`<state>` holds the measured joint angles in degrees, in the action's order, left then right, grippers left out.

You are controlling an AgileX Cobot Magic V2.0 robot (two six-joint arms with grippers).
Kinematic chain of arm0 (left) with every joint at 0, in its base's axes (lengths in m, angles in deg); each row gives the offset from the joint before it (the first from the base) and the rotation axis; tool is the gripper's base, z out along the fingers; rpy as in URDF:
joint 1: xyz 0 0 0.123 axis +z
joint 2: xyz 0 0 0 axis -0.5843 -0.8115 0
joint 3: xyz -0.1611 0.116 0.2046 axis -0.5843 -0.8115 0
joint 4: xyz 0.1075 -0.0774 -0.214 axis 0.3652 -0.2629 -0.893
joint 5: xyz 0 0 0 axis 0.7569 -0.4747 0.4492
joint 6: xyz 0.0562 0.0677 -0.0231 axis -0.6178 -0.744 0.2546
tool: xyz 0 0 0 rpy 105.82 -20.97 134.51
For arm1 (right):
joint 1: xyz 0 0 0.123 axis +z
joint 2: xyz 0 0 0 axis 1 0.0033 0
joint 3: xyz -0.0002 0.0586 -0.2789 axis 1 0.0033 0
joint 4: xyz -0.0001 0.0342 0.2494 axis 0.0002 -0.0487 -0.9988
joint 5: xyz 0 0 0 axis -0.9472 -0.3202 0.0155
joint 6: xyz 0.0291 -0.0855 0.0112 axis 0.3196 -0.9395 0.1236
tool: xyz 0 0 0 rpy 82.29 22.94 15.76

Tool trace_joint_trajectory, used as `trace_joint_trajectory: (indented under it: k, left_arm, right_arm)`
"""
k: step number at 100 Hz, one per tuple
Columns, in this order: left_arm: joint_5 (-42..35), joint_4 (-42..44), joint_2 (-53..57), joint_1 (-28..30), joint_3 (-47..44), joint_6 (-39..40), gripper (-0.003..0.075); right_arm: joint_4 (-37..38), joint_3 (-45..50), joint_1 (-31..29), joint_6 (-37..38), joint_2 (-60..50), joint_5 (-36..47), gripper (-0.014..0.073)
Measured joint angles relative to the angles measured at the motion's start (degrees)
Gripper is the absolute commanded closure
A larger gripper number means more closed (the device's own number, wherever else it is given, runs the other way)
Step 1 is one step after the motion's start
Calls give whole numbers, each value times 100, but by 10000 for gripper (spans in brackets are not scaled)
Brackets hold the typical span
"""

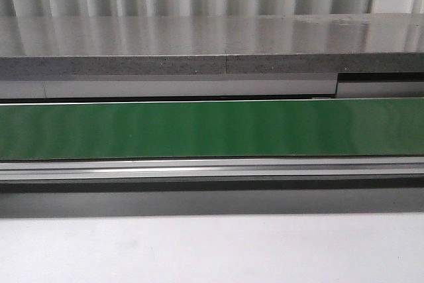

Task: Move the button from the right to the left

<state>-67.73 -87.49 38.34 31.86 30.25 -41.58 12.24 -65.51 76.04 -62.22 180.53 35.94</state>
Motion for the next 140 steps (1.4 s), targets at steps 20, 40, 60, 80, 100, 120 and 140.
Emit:
trace_joint_trajectory:
  k: [20, 40, 60, 80, 100, 120, 140]
  left_arm:
    - [0, 0, 0, 0, 0, 0, 740]
    - [0, 0, 0, 0, 0, 0, 740]
    - [0, 0, 0, 0, 0, 0, 740]
    - [0, 0, 0, 0, 0, 0, 740]
    - [0, 0, 0, 0, 0, 0, 740]
    - [0, 0, 0, 0, 0, 0, 740]
    - [0, 0, 0, 0, 0, 0, 740]
  right_arm:
    - [-76, 0, 81, -587, -467, 89, 58]
    - [-114, 0, 535, -1034, -964, 89, 351]
    - [-131, 252, 1093, -1080, -1317, 89, 617]
    - [-152, 990, 1613, -1091, -1866, 452, 659]
    - [-161, 1838, 1878, -1091, -2728, 865, 659]
    - [-161, 2679, 2023, -1091, -3931, 1500, 659]
    - [-161, 3402, 2048, -1091, -5231, 1834, 659]
